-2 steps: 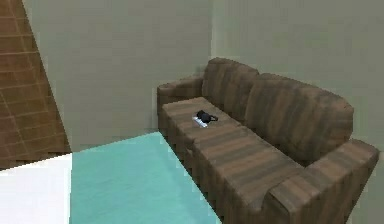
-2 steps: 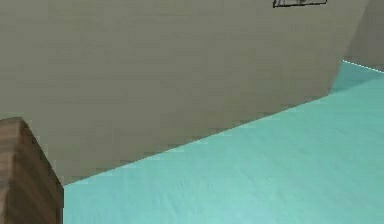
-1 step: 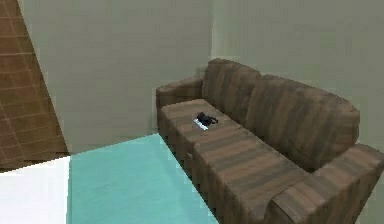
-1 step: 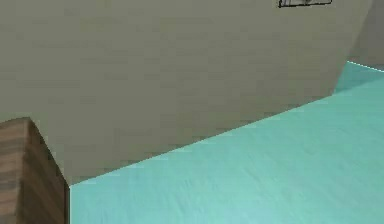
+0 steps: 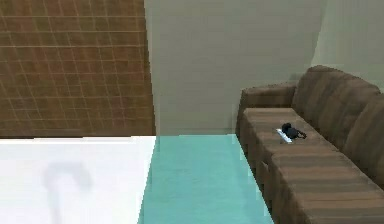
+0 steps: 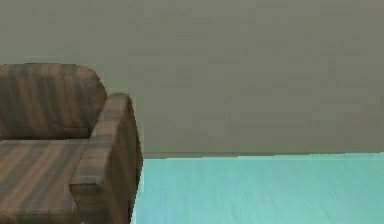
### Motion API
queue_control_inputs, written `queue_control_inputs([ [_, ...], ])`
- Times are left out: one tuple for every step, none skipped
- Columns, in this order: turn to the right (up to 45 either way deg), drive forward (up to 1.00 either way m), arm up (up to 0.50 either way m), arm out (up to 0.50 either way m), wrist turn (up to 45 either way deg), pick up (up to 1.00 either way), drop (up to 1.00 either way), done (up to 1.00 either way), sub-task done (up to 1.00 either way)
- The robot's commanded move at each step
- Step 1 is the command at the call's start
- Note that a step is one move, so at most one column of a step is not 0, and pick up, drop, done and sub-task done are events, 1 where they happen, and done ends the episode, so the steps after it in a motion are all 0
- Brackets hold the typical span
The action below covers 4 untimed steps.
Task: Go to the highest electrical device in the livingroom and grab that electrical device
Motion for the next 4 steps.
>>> queue_control_inputs([
  [0.0,0.75,0.00,0.00,0.0,0.00,0.00,0.00,0.00],
  [45.0,0.00,0.00,0.00,0.0,0.00,0.00,0.00,0.00],
  [45.0,0.00,0.00,0.00,0.0,0.00,0.00,0.00,0.00],
  [45.0,0.00,0.00,0.00,0.0,0.00,0.00,0.00,0.00],
])
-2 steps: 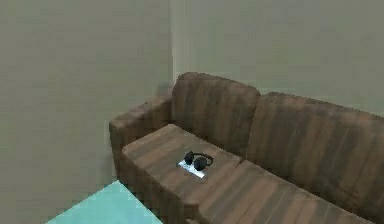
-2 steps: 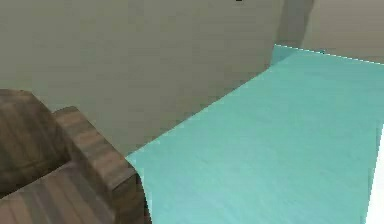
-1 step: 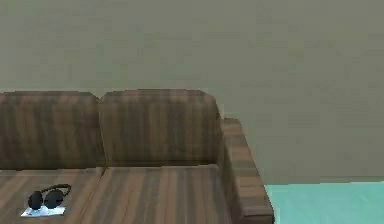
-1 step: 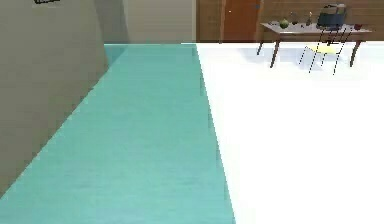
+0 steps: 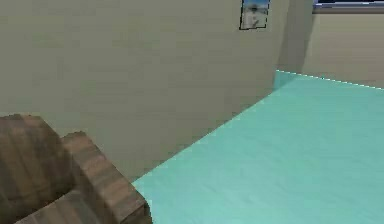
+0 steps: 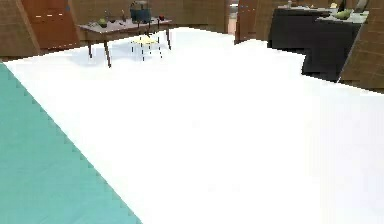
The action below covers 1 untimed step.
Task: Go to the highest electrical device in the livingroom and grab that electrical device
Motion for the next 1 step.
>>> queue_control_inputs([
  [42.0,0.00,0.00,0.00,0.0,0.00,0.00,0.00,0.00],
])
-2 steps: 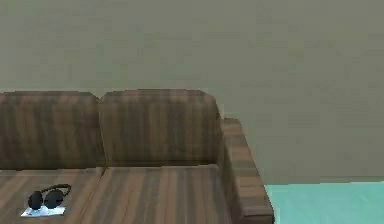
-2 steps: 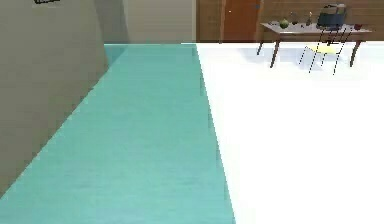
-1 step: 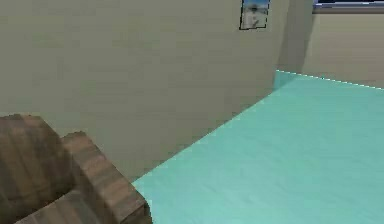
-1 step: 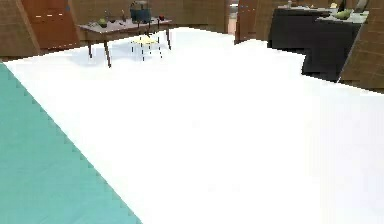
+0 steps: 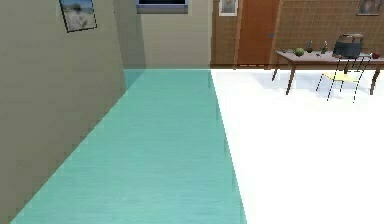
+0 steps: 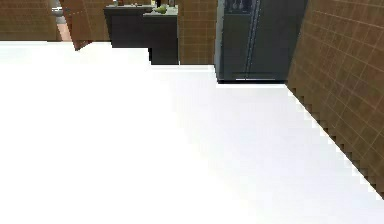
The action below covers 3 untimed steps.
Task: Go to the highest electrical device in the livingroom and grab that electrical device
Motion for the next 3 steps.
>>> queue_control_inputs([
  [0.0,0.70,0.00,0.00,0.0,0.00,0.00,0.00,0.00],
  [-9.0,0.00,0.00,0.00,0.0,0.00,0.00,0.00,0.00],
  [0.0,1.00,0.00,0.00,0.0,0.00,0.00,0.00,0.00],
])
